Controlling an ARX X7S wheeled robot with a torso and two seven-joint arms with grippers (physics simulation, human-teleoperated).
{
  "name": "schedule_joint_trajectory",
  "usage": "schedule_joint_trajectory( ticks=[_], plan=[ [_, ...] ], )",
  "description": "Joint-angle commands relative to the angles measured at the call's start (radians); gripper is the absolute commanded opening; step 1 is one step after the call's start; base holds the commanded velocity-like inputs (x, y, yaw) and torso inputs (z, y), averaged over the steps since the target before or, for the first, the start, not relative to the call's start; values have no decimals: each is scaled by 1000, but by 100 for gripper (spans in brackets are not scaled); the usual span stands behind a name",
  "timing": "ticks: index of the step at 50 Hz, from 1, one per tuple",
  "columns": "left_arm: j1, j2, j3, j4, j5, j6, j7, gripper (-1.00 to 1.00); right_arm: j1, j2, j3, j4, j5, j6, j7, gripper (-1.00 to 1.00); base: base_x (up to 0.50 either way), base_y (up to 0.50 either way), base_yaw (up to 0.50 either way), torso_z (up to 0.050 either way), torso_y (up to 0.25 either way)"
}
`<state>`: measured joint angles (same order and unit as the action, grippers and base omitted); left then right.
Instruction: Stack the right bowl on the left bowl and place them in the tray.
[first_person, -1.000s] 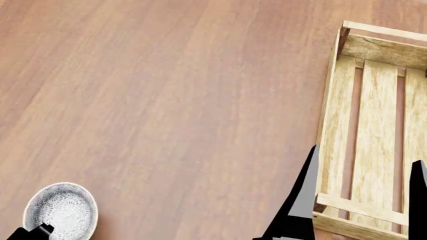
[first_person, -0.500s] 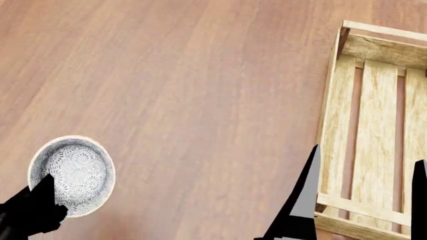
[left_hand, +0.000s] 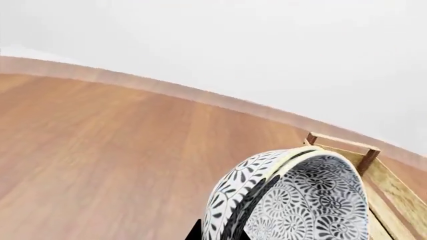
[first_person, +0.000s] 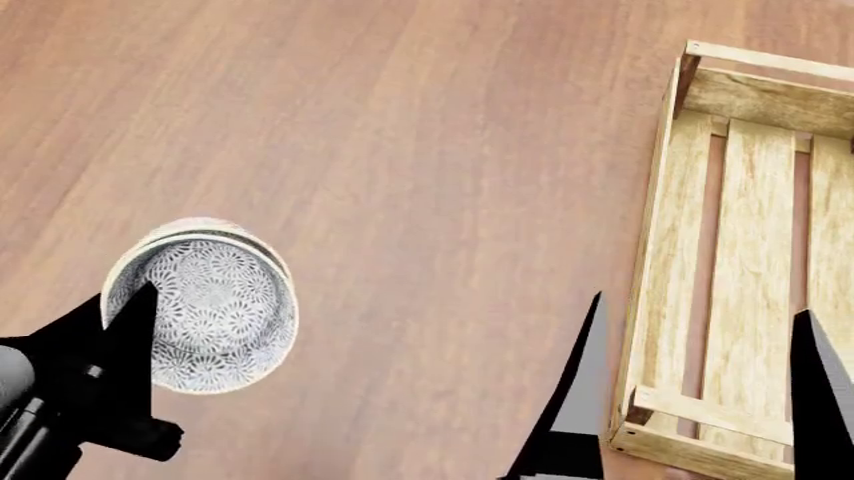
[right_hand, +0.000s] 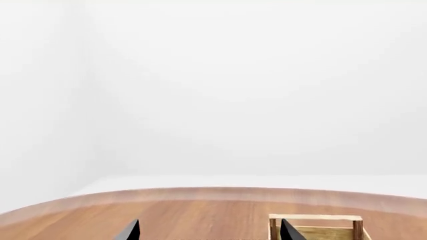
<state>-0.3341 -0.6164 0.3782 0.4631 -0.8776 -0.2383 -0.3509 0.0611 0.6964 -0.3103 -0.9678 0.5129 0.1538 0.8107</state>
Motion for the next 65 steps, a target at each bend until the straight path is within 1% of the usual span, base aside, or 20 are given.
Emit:
schedule_joint_trajectory(
  ticks=[1,5,7,8,10,12,14,18,28,34,40,50,65],
  plan=[
    [-75,12,50,-25,117,5,62,-100,78,34,-8,-5,83,47,-38,100,0,0,0,0,0],
    [-95,18,62,-35,129,0,71,-100,140,68,-17,-35,140,89,-65,100,0,0,0,0,0],
    [-126,9,60,-9,103,-42,53,-100,162,79,-27,-39,168,105,-80,100,0,0,0,0,0],
    [-128,7,62,-4,103,-44,55,-100,168,85,-32,-39,174,104,-96,100,0,0,0,0,10],
    [-136,6,68,-13,112,-49,59,-100,167,93,-30,-36,182,44,-167,100,0,0,0,0,0],
    [-146,3,66,-7,107,-56,58,-100,186,121,-44,-51,157,43,-216,100,0,0,0,0,0],
    [-157,1,71,-4,111,-63,60,-100,196,141,-28,-46,205,9,-254,100,0,0,0,0,0],
    [-175,1,81,3,116,-80,58,-100,241,183,-52,-47,238,34,-318,100,0,0,0,0,0],
    [-209,-3,104,32,127,-107,64,-100,337,230,-62,-42,355,61,-376,100,0,0,0,0,1],
    [-221,-15,114,56,125,-121,73,-100,393,230,-76,-23,389,94,-387,100,0,0,0,0,2],
    [-236,-38,107,116,95,-152,55,-100,437,217,-98,-13,404,127,-390,100,0,0,0,0,0],
    [-278,-81,89,201,54,-204,29,-100,437,191,-146,35,346,146,-428,100,0,0,0,1,1],
    [-324,-100,86,287,0,-241,20,-100,481,152,-181,63,344,173,-448,100,0,0,0,0,1]
  ],
)
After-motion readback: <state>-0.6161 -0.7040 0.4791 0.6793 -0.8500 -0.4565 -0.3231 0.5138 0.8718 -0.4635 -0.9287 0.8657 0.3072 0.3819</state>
